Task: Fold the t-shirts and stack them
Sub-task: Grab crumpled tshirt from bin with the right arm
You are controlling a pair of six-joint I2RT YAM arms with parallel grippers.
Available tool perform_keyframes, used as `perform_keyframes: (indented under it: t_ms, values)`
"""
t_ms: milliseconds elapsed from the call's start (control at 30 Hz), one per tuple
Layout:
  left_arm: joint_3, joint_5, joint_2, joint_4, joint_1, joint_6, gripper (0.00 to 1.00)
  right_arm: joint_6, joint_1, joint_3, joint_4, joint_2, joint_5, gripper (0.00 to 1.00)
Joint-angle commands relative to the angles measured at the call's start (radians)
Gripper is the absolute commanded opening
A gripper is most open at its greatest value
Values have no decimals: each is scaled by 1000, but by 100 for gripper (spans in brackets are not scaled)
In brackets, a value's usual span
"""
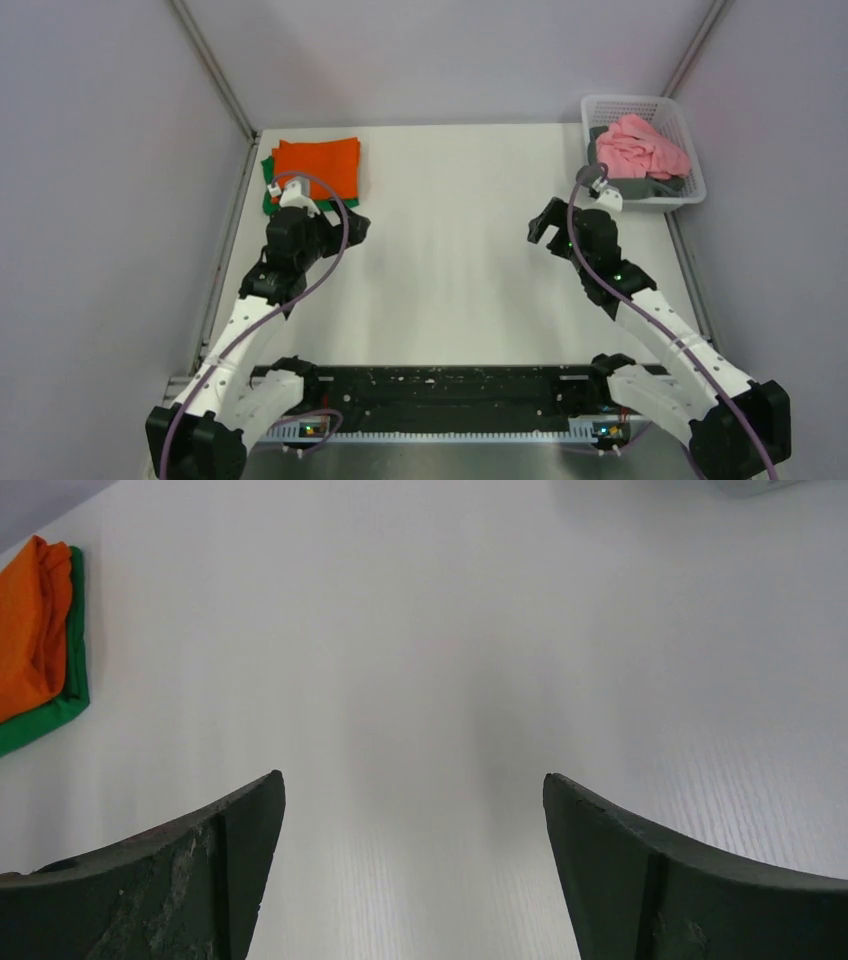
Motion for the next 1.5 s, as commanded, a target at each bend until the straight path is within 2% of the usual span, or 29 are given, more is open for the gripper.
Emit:
perform_keyframes:
  t_ms: [0,233,433,633,833,967,1067,1133,1300,1333,1467]
  values:
    - [24,8,20,34,-2,21,99,-17,6,60,2,18,54,99]
    - [38,33,54,30,-2,31,99,-125,-27,183,36,88,223,99]
    - [42,-41,53,13,-2,25,99,-129,-226,497,-149,339,112,99]
    - [63,-125,70,-38,-2,-3,99,-118,-362,798,-407,639,142,98]
    - [93,-151,118,-68,-2,-21,99,-86,-458,967,-535,847,133,91]
    - [115,-122,149,-63,-2,-39,99,-57,-479,960,-529,911,164,89]
    - [125,-112,163,-58,-2,-43,99,-57,-497,976,-508,958,130,80]
    - [124,-116,167,-57,-2,-47,99,-61,-501,979,-484,980,121,61]
    - [125,-116,179,-59,-3,-58,99,-69,-506,974,-447,971,106,3]
    - [125,-115,181,-59,-3,-61,99,-78,-506,971,-437,959,107,0]
    - [128,-110,191,-50,-2,-70,99,-126,-506,972,-377,893,102,0]
